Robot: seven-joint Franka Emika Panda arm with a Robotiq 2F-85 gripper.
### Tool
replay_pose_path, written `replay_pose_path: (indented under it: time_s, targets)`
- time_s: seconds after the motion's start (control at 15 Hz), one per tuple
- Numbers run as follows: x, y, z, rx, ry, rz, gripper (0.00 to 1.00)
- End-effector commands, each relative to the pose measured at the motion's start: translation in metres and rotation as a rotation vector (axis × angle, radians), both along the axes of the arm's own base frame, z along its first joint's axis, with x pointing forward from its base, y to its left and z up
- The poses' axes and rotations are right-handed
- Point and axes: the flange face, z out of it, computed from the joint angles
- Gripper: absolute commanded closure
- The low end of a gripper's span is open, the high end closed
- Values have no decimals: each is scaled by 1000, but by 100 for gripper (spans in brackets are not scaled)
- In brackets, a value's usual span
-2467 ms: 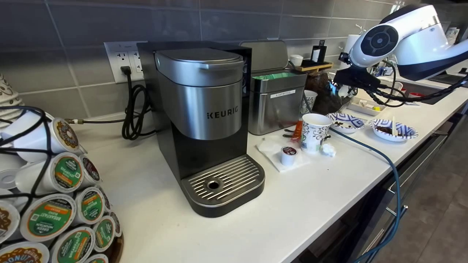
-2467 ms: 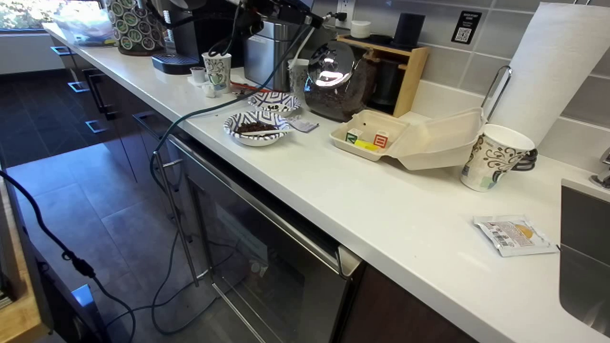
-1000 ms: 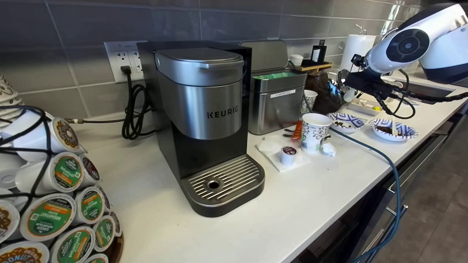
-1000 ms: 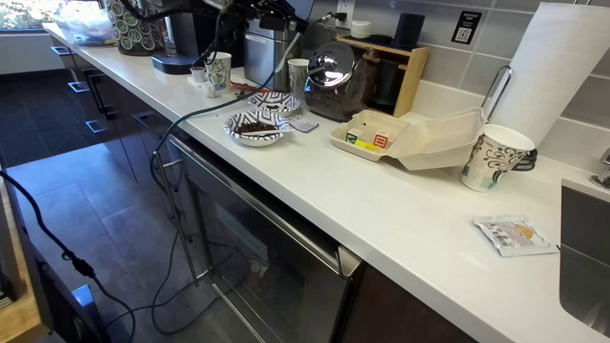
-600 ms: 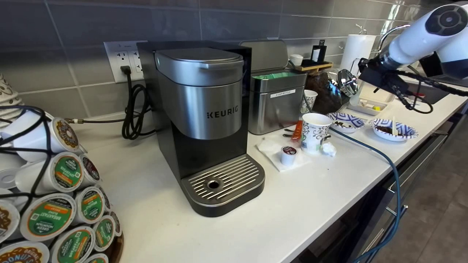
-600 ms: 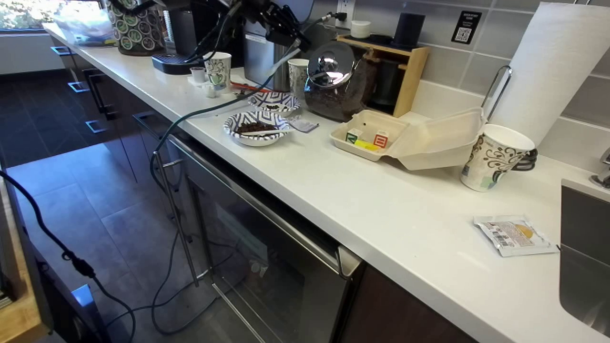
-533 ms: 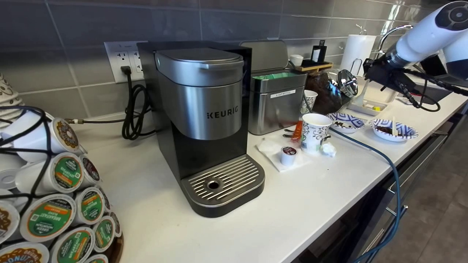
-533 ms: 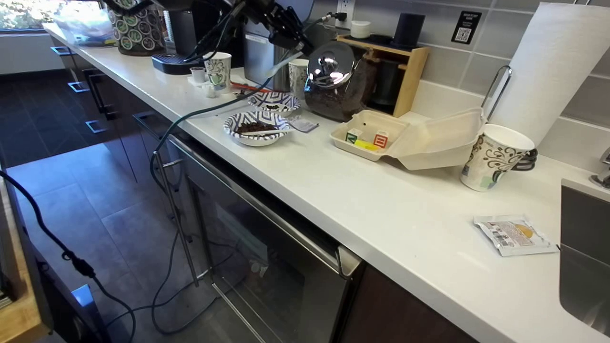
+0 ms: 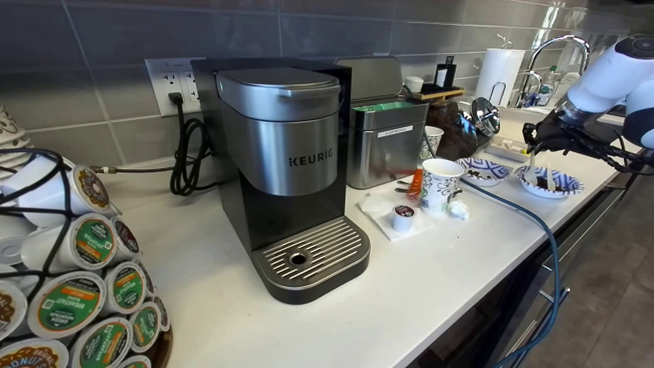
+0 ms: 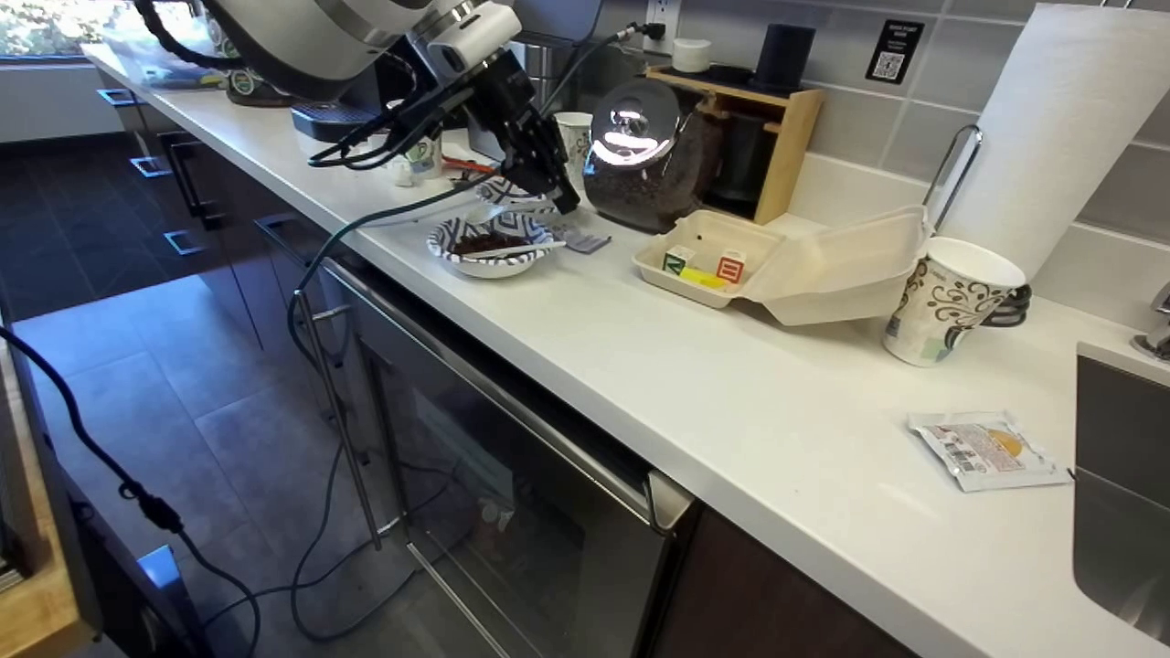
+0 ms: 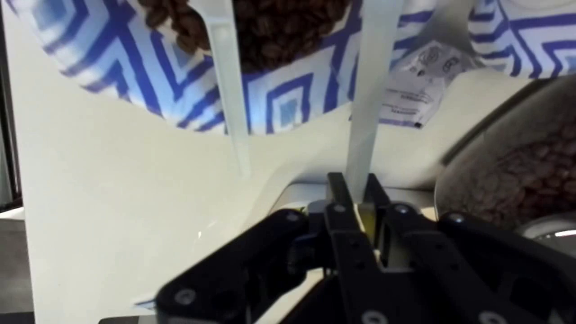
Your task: Use the spoon to scoop up contents from the bowl to right into the bowl to the left
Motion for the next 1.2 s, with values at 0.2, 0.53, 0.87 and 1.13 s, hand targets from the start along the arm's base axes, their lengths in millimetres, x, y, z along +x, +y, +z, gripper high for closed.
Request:
replay_pose_path:
  time_s: [0.2,0.53,0.87,1.13]
  targets:
    - [18,-18,33,43,98,-40,97]
    - [31,-38,56,-9,176,-41,97]
    - [36,-28,54,-39,243,-1,97]
    - [41,-17,44,-76,256,-1,97]
